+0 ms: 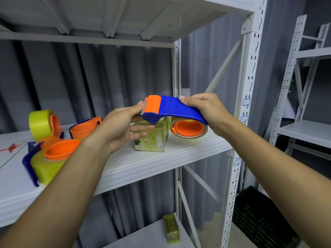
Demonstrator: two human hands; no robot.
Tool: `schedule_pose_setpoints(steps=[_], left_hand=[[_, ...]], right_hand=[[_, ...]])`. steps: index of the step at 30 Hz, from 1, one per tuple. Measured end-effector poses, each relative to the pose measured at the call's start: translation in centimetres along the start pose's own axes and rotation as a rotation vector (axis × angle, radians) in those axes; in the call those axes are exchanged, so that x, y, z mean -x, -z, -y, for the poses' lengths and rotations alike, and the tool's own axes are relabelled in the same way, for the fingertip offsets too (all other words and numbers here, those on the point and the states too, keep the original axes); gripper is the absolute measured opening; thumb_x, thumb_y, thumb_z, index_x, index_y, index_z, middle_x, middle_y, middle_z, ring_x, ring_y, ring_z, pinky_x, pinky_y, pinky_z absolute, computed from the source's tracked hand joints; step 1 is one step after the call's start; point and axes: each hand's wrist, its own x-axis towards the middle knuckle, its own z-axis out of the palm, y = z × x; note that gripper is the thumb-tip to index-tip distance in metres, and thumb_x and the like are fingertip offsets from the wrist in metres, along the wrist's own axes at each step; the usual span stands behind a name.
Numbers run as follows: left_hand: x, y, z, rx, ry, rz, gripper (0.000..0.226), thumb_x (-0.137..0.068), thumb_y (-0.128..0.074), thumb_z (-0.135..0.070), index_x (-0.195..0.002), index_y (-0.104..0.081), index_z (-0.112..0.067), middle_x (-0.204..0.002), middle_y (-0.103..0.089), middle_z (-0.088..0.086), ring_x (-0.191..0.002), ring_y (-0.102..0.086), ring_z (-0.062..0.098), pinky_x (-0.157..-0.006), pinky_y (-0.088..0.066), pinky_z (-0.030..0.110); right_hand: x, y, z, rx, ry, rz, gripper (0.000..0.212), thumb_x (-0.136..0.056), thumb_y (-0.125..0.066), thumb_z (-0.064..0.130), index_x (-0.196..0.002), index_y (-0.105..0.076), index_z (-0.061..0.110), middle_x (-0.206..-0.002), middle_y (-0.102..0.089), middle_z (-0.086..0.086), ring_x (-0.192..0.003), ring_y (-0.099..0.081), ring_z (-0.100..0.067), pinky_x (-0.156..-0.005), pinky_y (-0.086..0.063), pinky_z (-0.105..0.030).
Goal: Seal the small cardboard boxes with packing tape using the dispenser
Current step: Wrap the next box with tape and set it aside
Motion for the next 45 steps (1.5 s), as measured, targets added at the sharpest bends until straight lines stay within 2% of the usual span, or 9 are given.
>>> schedule_pose_setpoints(steps=[3,8,14,20,24,31,37,40,45], left_hand=[[0.1,-0.1,0.0,0.054,0.017,-0.024,0.03,-0.101,-0.053,-0.044,-0.114,-0.07,-0.023,-0.103,-0.078,-0.001,-0.091,-0.076,0.02,-0.055,-0.055,0.024],[-0.2,0.0,0.3,0.046,-0.025,-0.053,0.018,-0.096,-0.062,-0.024,-0.106,-0.077,-0.018,-0.103,-0.078,0.003,-0.086,-0.076,0.018,-0.055,-0.054,0.022],[-0.3,0.0,0.5,0.074,-0.038,-0.069,0.019,-0.095,-0.063,-0.022,-0.109,-0.075,-0.015,-0.102,-0.078,0.004,-0.084,-0.076,0.017,-0.054,-0.053,0.022],[0.2,0.0,0.6,0.04,-0.046,0.065,0.024,-0.1,-0.056,-0.029,-0.115,-0.073,-0.022,-0.108,-0.077,-0.001,-0.097,-0.075,0.019,-0.067,-0.057,0.027],[0.5,-0.6,0.5,0.013,-0.109,0.132,0.029,-0.105,-0.048,-0.029,-0.13,-0.062,-0.028,-0.115,-0.075,-0.003,-0.1,-0.074,0.022,-0.065,-0.058,0.025],[0.4,-1.9,0.5,0.004,-0.274,-0.029,0.034,-0.102,-0.055,-0.029,-0.135,-0.062,-0.035,-0.118,-0.073,-0.009,-0.095,-0.074,0.013,-0.07,-0.06,0.026],[0.3,-2.9,1.2,-0.081,-0.338,-0.168,0.028,-0.104,-0.052,-0.026,-0.123,-0.067,-0.038,-0.106,-0.075,-0.017,-0.09,-0.074,0.008,-0.066,-0.061,0.026],[0.2,-3.0,1.4,-0.154,-0.33,-0.184,0.024,-0.105,-0.051,-0.028,-0.111,-0.068,-0.042,-0.105,-0.074,-0.018,-0.088,-0.074,0.006,-0.068,-0.063,0.029],[0.4,-3.3,1.5,-0.151,-0.281,-0.163,0.03,-0.105,-0.047,-0.017,-0.097,-0.071,-0.034,-0.099,-0.077,-0.013,-0.086,-0.075,0.008,-0.07,-0.063,0.029]], right_hand=[[-0.1,-0.1,0.1,-0.028,0.01,0.005,0.027,-0.093,-0.067,0.042,-0.078,-0.073,0.02,-0.078,-0.076,0.001,-0.072,-0.073,-0.017,-0.061,-0.053,-0.025],[-0.3,-0.3,-0.3,-0.042,0.028,0.017,0.027,-0.093,-0.067,0.041,-0.079,-0.073,0.019,-0.079,-0.076,0.0,-0.073,-0.073,-0.017,-0.062,-0.053,-0.027],[-0.5,-0.5,-1.0,-0.112,0.025,0.031,0.028,-0.092,-0.067,0.042,-0.083,-0.074,0.017,-0.086,-0.077,-0.005,-0.078,-0.074,-0.021,-0.064,-0.057,-0.026],[-0.6,-0.5,-1.7,-0.382,-0.108,0.086,0.032,-0.082,-0.071,0.044,-0.095,-0.073,0.015,-0.091,-0.077,-0.006,-0.08,-0.074,-0.02,-0.067,-0.058,-0.031],[-0.8,-0.5,-1.9,-0.546,-0.209,0.155,0.029,-0.087,-0.069,0.041,-0.098,-0.072,0.014,-0.091,-0.075,-0.007,-0.081,-0.073,-0.021,-0.071,-0.058,-0.035],[-1.0,-0.9,-1.6,-0.558,-0.28,0.146,0.034,-0.09,-0.067,0.039,-0.108,-0.068,0.011,-0.091,-0.075,-0.007,-0.082,-0.071,-0.022,-0.077,-0.057,-0.037],[-0.8,-1.3,-1.5,-0.522,-0.309,0.087,0.039,-0.09,-0.068,0.038,-0.114,-0.066,0.008,-0.094,-0.075,-0.007,-0.082,-0.072,-0.021,-0.073,-0.058,-0.036],[-0.6,-1.4,-1.5,-0.487,-0.31,0.033,0.038,-0.09,-0.069,0.038,-0.115,-0.066,0.008,-0.094,-0.076,-0.006,-0.083,-0.073,-0.021,-0.072,-0.059,-0.035],[-0.4,-1.5,-1.2,-0.465,-0.293,0.007,0.034,-0.09,-0.069,0.037,-0.111,-0.068,0.01,-0.092,-0.077,-0.006,-0.081,-0.074,-0.021,-0.071,-0.06,-0.035]])
